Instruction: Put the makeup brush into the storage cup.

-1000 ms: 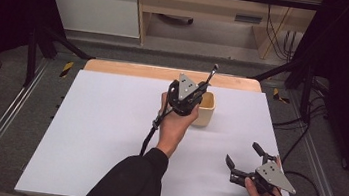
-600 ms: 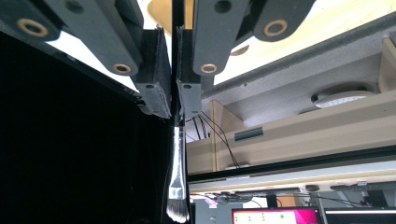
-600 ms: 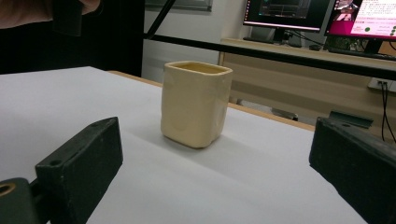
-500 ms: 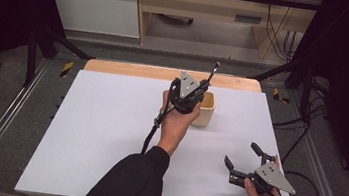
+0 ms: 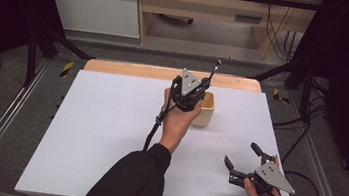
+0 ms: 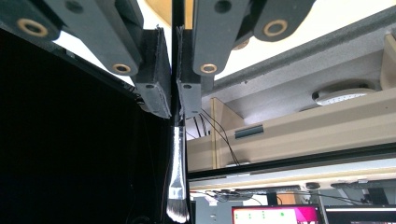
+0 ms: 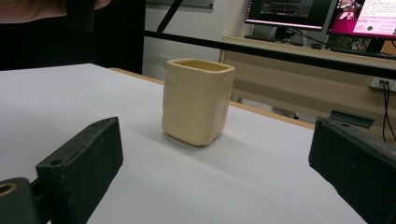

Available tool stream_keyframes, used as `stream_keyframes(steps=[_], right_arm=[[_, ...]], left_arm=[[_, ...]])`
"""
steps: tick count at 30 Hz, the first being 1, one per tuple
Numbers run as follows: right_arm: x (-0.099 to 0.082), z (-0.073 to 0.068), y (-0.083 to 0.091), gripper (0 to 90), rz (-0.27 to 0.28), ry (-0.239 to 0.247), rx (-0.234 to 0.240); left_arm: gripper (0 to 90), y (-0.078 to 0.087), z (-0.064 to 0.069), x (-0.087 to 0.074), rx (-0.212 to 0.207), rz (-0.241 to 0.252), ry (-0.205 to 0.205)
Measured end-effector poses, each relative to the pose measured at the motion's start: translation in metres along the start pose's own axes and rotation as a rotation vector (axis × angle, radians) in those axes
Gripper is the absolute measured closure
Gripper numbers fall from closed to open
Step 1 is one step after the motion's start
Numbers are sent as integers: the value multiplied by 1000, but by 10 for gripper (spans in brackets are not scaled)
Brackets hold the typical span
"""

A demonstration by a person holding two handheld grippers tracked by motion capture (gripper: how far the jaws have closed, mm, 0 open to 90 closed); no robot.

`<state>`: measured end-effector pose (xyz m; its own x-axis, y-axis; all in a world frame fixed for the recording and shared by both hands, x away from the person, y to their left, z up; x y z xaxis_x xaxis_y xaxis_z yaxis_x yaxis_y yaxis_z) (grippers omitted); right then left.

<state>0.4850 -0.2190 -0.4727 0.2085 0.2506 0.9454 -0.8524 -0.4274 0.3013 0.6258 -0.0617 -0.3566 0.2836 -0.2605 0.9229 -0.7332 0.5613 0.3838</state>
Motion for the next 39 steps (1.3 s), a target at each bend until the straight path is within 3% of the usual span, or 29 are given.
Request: stream_keyframes(steps=[16, 39], right_arm=[[-1, 0, 0, 32, -6, -3, -1], [-2, 1, -1, 32, -15, 0, -2]], left_arm=[[839, -10, -1, 4, -4, 15, 11], [840, -31, -10, -4, -14, 5, 38]])
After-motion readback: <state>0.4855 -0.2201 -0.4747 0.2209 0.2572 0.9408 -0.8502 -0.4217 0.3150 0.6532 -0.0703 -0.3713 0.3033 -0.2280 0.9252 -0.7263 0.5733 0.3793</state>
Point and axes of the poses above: each handheld gripper's, and its own axes: y roughly backward along the jaws, x roughly out of its top, z roughly to its right, the point moved 9 cm from there along -y, roughly forward along the jaws, and after that the axes turned 15 degrees about -z, right-handed, at the moved point
